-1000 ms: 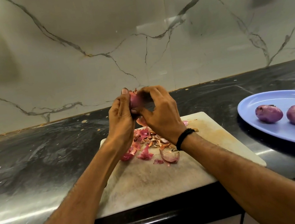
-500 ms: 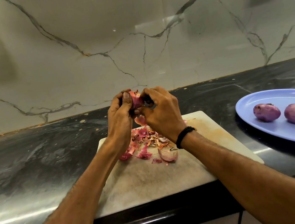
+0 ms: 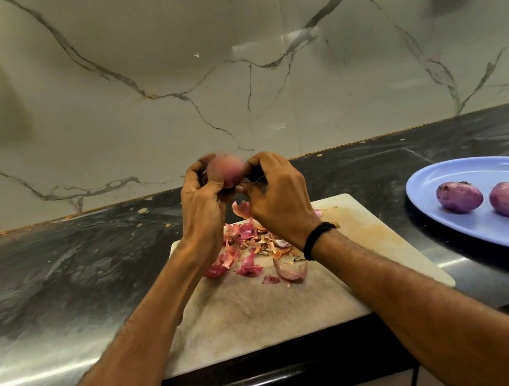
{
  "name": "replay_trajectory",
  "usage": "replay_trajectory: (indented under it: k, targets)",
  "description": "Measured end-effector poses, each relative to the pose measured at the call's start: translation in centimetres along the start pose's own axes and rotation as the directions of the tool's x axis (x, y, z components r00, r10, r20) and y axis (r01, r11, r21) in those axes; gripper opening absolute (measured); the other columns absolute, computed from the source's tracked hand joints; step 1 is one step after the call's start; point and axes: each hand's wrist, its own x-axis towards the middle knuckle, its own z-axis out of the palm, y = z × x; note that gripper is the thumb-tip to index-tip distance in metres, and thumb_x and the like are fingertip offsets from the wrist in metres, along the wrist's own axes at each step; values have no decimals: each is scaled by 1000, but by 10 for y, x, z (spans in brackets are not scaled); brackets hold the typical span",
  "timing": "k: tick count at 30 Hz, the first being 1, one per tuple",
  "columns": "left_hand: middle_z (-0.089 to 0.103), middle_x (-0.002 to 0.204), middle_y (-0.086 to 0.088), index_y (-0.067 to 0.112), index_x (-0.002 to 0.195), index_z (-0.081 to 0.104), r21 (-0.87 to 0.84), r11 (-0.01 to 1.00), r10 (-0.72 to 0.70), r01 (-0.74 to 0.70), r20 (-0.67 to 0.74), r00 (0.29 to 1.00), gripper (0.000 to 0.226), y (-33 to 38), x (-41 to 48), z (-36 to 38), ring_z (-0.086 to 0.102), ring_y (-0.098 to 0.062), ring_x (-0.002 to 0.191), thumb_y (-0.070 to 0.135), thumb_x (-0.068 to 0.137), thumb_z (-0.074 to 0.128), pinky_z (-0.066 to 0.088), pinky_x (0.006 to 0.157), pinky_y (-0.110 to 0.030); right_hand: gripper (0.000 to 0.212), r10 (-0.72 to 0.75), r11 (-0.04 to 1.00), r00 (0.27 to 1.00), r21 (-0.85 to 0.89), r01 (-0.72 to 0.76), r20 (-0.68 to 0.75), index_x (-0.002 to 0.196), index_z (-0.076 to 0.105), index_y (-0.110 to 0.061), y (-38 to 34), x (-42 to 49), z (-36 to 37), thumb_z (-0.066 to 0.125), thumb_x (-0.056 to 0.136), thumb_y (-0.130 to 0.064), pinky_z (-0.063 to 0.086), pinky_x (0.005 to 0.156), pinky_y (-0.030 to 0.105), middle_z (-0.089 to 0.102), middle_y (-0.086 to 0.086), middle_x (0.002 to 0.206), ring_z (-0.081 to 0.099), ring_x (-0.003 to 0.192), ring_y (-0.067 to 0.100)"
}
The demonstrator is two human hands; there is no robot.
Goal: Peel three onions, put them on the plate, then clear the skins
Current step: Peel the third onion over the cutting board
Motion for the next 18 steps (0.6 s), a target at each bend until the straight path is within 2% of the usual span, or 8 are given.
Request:
replay_trajectory:
  k: [4,8,13,16,18]
  targets:
    - [60,124,-5,15,128,52,8,1000,25,-24,-11,1000,24,0,1,-1,65,-27,115,15,105,46,59,91,-36,27,27,999,1000,38,-27,1,101,61,-6,-1,3,-2,77,79,-10,42,76,9,62,7,99,56,87,13]
    - [56,131,-10,18,125,54,20,999,33,-33,-20,999,22,-1,3,-3,62,-29,119,14,104,48,58,92,-36,16,59,998,997,21,-58,-49,85,60,-8,-2,4,-5,74,84,-16,46,65,19,61,5,84,55,76,16]
    - [56,127,-4,17,126,54,71,997,37,-35,-28,999,24,-3,4,-4,61,-27,119,10,104,49,59,90,-34,18,182,982,980,-31,-184,-78,72,53,-8,5,6,-10,66,77,2,40,58,25,57,5,74,51,69,16]
    - [57,124,-1,20,124,55,136,988,69,-67,-12,998,22,-5,3,-4,61,-24,118,12,104,50,58,90,-32,22,223,975,974,19,-222,-37,79,53,-11,3,7,-11,66,78,7,49,62,25,61,2,78,57,74,15]
    - [56,124,2,22,124,54,198,974,111,-110,5,994,22,-6,2,-4,60,-21,119,14,104,51,57,92,-33,28,238,968,971,90,-236,-16,91,53,-13,0,7,-13,65,78,10,51,66,18,62,0,82,61,77,11]
